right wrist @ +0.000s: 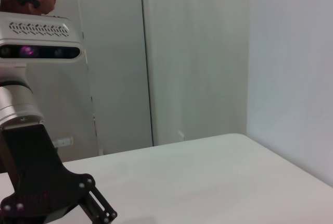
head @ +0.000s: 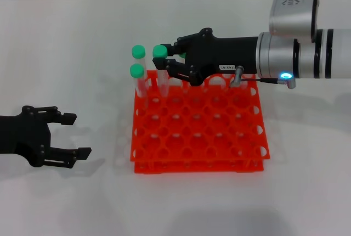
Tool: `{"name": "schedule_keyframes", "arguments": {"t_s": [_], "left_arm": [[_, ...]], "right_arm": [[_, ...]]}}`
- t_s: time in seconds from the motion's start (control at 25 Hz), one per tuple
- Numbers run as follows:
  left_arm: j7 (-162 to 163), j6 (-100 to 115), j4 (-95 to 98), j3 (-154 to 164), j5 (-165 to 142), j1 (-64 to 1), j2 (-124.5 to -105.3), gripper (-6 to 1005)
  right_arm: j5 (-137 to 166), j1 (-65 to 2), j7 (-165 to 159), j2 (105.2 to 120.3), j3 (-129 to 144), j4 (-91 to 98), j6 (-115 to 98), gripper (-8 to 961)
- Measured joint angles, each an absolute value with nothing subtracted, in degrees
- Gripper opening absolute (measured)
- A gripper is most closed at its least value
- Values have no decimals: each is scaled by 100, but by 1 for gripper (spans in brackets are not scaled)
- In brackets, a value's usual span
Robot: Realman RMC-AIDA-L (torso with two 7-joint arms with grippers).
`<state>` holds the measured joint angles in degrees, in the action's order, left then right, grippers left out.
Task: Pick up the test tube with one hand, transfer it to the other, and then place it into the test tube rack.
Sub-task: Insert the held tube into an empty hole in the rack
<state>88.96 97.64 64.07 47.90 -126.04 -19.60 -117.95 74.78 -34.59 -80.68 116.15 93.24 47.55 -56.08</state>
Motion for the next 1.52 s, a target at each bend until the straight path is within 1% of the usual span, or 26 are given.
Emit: {"name": "schedule_keyframes", "arguments": {"t_s": [1.52], "left_arm": [[8868, 9685, 6281, 4790, -12661, -2031, -11794, 866]], "right_arm": [[7471, -3462, -7989, 11619, 9472, 4658, -5449, 254]]}}
